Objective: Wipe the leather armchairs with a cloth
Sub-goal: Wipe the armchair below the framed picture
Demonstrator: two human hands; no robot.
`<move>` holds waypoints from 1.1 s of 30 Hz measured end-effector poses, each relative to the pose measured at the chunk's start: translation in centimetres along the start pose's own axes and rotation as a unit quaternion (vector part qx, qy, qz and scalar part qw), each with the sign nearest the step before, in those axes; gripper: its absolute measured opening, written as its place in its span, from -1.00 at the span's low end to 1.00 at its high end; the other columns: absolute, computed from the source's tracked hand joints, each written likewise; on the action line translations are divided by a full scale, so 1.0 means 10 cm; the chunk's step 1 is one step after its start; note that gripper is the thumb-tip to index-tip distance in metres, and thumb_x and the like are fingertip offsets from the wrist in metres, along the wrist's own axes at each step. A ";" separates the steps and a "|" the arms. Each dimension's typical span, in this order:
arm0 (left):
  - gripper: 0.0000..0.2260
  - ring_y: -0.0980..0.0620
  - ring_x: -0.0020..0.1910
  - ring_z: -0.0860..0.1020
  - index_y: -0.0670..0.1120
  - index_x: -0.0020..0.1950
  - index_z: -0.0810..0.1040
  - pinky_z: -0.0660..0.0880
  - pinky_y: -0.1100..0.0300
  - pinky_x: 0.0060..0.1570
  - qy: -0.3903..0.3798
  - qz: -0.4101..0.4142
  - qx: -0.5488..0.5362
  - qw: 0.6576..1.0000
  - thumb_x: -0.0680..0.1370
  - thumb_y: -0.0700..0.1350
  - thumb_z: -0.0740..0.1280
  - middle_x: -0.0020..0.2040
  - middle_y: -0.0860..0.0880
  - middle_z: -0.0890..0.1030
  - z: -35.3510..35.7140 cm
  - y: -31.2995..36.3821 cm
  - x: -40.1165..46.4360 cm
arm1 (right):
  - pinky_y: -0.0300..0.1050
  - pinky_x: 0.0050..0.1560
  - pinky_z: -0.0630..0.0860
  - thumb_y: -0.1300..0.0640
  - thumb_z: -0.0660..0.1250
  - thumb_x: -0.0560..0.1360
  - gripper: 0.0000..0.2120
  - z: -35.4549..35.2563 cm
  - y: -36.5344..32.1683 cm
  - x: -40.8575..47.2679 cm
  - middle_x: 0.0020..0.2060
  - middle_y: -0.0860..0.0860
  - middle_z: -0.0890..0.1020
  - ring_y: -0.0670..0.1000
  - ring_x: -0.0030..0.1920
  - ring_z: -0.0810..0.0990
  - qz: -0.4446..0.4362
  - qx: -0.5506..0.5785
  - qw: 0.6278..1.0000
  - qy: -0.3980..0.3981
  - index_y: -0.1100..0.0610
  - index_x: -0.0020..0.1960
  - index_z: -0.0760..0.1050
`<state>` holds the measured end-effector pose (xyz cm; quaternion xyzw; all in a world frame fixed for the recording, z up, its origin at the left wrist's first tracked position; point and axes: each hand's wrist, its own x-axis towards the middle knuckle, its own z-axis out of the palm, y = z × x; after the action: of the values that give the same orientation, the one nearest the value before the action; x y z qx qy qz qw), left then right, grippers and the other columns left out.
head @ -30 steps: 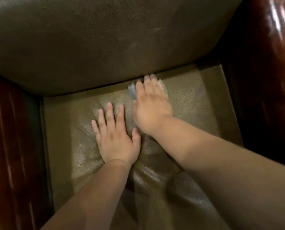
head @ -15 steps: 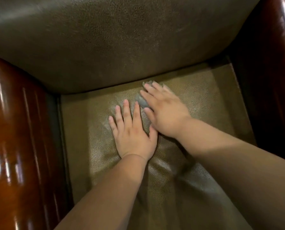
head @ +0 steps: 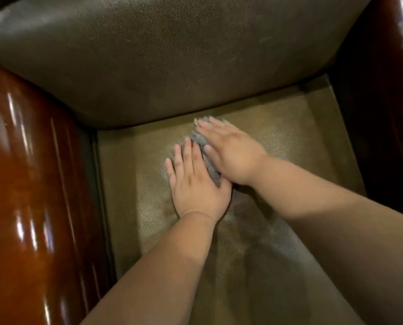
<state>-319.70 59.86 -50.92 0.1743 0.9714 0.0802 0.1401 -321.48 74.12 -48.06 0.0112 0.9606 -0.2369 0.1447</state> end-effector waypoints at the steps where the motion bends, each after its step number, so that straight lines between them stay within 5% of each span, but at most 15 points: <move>1: -0.18 -0.04 0.72 -0.14 -0.11 0.74 0.03 -0.23 -0.06 0.67 -0.005 0.006 -0.006 1.000 0.56 0.27 0.06 0.75 -0.04 -0.01 -0.04 -0.02 -0.01 | -0.05 0.65 -0.06 0.04 0.11 0.72 -0.47 -0.05 0.15 -0.03 0.64 0.06 0.22 0.07 0.66 0.10 0.018 -0.006 1.000 0.008 0.12 0.66 0.18; 5: -0.30 0.03 0.72 -0.13 -0.01 0.74 0.02 -0.18 0.04 0.67 -0.037 0.095 0.017 0.995 0.65 0.24 0.04 0.75 0.01 -0.02 -0.16 -0.47 -0.13 | 0.01 0.65 0.01 0.10 0.10 0.70 -0.48 -0.21 0.82 -0.45 0.61 0.21 0.27 0.19 0.63 0.16 0.225 -0.013 0.969 0.099 0.28 0.61 0.24; 8: -0.31 -0.02 0.72 -0.11 0.05 0.74 0.01 -0.16 -0.04 0.68 -0.032 0.077 0.048 0.995 0.64 0.22 0.06 0.75 0.00 -0.02 -0.19 -0.90 -0.24 | 0.17 0.63 0.05 0.08 0.07 0.66 -0.44 -0.03 0.49 -0.61 0.65 0.19 0.17 0.24 0.64 0.11 0.378 -0.005 0.914 0.150 0.25 0.62 0.20; 10: -0.29 -0.07 0.72 -0.08 0.02 0.73 0.04 -0.11 -0.12 0.68 -0.015 0.004 0.031 0.999 0.61 0.22 0.09 0.75 -0.02 0.00 -0.18 -0.97 -0.30 | 0.22 0.61 0.11 0.02 0.05 0.64 -0.43 0.26 -0.08 -0.65 0.64 0.18 0.20 0.27 0.62 0.15 0.295 -0.039 0.945 0.135 0.17 0.62 0.24; 12: -0.28 -0.09 0.72 -0.06 0.00 0.73 0.06 -0.08 -0.16 0.68 -0.012 -0.008 0.025 1.000 0.59 0.21 0.10 0.74 -0.04 0.02 -0.15 -0.97 -0.32 | 0.18 0.62 0.10 -0.04 0.02 0.63 -0.41 0.54 -0.55 -0.67 0.65 0.11 0.19 0.21 0.63 0.13 0.108 -0.078 0.990 0.045 0.06 0.63 0.22; 15: -0.27 -0.09 0.72 -0.06 -0.01 0.73 0.05 -0.09 -0.16 0.67 -0.019 0.008 0.018 1.000 0.59 0.21 0.10 0.74 -0.04 0.01 -0.15 -0.99 -0.29 | 0.08 0.65 0.03 -0.09 0.09 0.65 -0.42 0.54 -0.45 -0.69 0.64 0.03 0.22 0.10 0.65 0.15 -0.049 -0.061 0.997 -0.018 0.05 0.63 0.26; 17: -0.28 -0.10 0.72 -0.06 -0.01 0.73 0.06 -0.08 -0.17 0.67 -0.010 0.009 0.014 1.000 0.60 0.22 0.10 0.74 -0.04 0.02 -0.16 -0.99 -0.27 | 0.11 0.64 0.10 -0.08 0.10 0.65 -0.43 0.38 -0.04 -0.73 0.64 0.01 0.25 0.10 0.64 0.19 -0.005 -0.065 0.998 0.008 0.07 0.62 0.28; 20: -0.27 -0.10 0.72 -0.05 0.00 0.73 0.07 -0.10 -0.16 0.67 -0.018 -0.002 0.017 1.000 0.59 0.23 0.09 0.74 -0.04 0.03 -0.20 -0.92 -0.26 | 0.18 0.63 0.10 0.08 0.14 0.68 -0.50 0.09 0.62 -0.88 0.63 0.10 0.24 0.21 0.63 0.17 0.240 -0.029 0.965 0.105 0.17 0.60 0.28; 23: -0.25 -0.08 0.72 -0.10 0.05 0.74 -0.03 -0.13 -0.13 0.68 -0.103 -0.018 0.036 0.994 0.60 0.29 0.06 0.75 -0.01 -0.06 -0.45 -0.85 -0.18 | 0.13 0.64 0.07 0.17 0.09 0.70 -0.52 -0.10 0.68 -1.02 0.63 0.24 0.14 0.26 0.63 0.09 0.415 -0.004 0.908 0.060 0.25 0.60 0.22; 25: -0.26 -0.07 0.72 -0.06 0.10 0.74 -0.05 -0.03 -0.12 0.68 -0.179 -0.029 0.030 0.983 0.62 0.31 0.10 0.74 0.03 -0.08 -0.77 -0.83 -0.09 | 0.06 0.61 0.14 0.23 0.10 0.70 -0.53 -0.21 0.38 -1.05 0.61 0.27 0.19 0.25 0.62 0.14 0.426 0.051 0.903 0.025 0.22 0.60 0.24; 28: -0.36 -0.06 0.63 0.26 0.16 0.71 0.11 0.30 -0.04 0.58 -0.282 -0.006 -0.021 0.959 0.66 0.26 0.17 0.69 0.01 0.24 -1.50 -0.77 -0.01 | -0.05 0.39 0.38 0.16 0.14 0.71 -0.63 -0.60 -0.20 -1.10 0.39 0.26 0.51 0.23 0.39 0.47 0.389 0.136 0.911 -0.007 0.21 0.47 0.41; 30: -0.43 -0.03 0.59 0.34 0.18 0.68 0.21 0.35 0.00 0.55 -0.259 0.046 -0.031 0.964 0.67 0.21 0.19 0.62 0.03 0.38 -2.07 -0.69 0.02 | -0.09 0.32 0.40 0.14 0.15 0.71 -0.66 -0.99 -0.55 -1.12 0.30 0.21 0.57 0.21 0.30 0.54 0.365 0.148 0.919 -0.020 0.19 0.44 0.46; 33: -0.50 0.03 0.55 0.37 0.14 0.61 0.37 0.33 0.05 0.55 -0.117 0.075 -0.063 0.988 0.67 0.18 0.20 0.54 0.05 0.47 -3.00 -0.52 0.14 | -0.18 0.38 0.31 0.16 0.19 0.70 -0.63 -1.79 -0.98 -1.02 0.35 0.18 0.56 0.16 0.37 0.51 0.301 0.146 0.942 0.041 0.20 0.47 0.44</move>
<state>-331.58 52.30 -23.85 0.2455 0.9256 0.1306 0.2568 -317.50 74.13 -25.64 0.3306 0.8725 -0.3190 0.1665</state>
